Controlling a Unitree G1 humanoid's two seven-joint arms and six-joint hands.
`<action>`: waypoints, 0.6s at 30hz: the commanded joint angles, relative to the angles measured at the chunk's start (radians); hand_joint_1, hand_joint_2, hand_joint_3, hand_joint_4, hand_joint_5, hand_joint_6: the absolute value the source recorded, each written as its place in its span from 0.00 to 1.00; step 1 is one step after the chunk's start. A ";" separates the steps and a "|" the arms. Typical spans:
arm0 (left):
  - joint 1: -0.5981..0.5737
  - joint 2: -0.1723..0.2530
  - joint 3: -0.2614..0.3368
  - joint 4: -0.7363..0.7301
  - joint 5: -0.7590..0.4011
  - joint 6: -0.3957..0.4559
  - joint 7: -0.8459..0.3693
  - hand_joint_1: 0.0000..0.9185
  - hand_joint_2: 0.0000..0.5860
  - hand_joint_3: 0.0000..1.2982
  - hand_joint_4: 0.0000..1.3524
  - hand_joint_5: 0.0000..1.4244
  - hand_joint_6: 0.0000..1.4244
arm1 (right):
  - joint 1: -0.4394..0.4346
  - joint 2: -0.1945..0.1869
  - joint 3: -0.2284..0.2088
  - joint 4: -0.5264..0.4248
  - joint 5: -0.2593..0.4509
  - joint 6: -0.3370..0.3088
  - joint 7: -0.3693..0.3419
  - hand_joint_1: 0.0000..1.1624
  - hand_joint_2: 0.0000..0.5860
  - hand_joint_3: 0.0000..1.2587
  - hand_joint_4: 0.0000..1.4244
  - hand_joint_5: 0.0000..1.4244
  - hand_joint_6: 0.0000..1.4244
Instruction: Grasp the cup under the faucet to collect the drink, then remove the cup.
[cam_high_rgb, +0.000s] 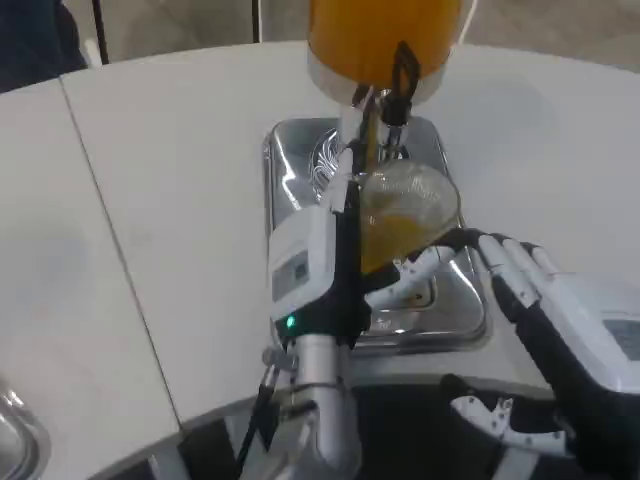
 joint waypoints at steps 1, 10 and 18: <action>-0.048 -0.078 -0.007 0.092 -0.025 0.000 0.010 0.34 0.10 0.08 0.11 0.37 0.41 | 0.004 0.004 -0.022 -0.021 -0.020 0.026 0.030 0.58 0.60 0.00 0.00 0.00 0.07; -0.105 -0.118 -0.006 0.204 -0.058 -0.023 0.121 0.55 0.12 0.50 0.58 0.76 0.89 | -0.047 0.042 -0.023 -0.035 -0.043 0.090 0.103 0.58 0.61 0.00 0.00 0.00 0.07; -0.125 -0.133 -0.001 0.250 -0.070 -0.074 0.243 0.58 0.12 0.81 0.85 1.00 1.00 | -0.063 0.044 -0.022 -0.013 -0.044 0.098 0.112 0.57 0.63 0.00 0.00 0.00 0.07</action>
